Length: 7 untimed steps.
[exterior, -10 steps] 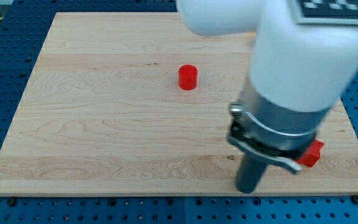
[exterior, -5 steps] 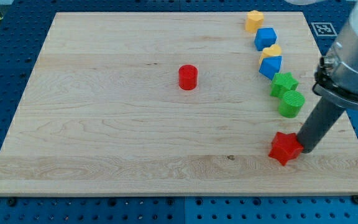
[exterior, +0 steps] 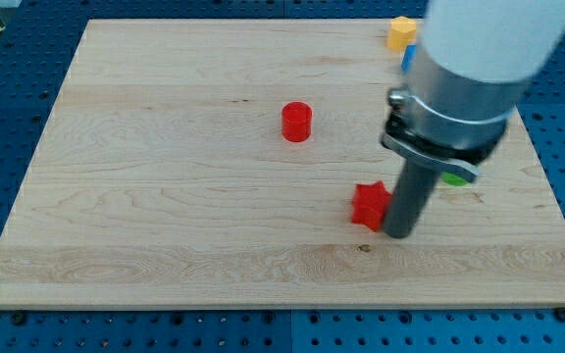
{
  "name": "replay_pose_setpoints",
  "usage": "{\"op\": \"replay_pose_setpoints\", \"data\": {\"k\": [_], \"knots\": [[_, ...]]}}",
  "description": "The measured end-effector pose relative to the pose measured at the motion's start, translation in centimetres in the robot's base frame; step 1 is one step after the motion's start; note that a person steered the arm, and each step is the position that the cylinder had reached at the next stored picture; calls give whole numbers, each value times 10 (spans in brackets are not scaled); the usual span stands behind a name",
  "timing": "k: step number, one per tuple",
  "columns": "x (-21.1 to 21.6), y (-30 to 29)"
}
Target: Slide the red star to the bottom of the red circle
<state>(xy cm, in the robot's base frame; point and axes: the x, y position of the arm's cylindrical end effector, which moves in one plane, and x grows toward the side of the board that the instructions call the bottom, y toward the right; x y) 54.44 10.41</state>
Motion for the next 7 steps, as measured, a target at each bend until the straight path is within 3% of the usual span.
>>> {"op": "replay_pose_setpoints", "data": {"k": [2, 4, 5, 7], "knots": [[-29, -64], [-89, -106], [-94, -114], [24, -15]]}}
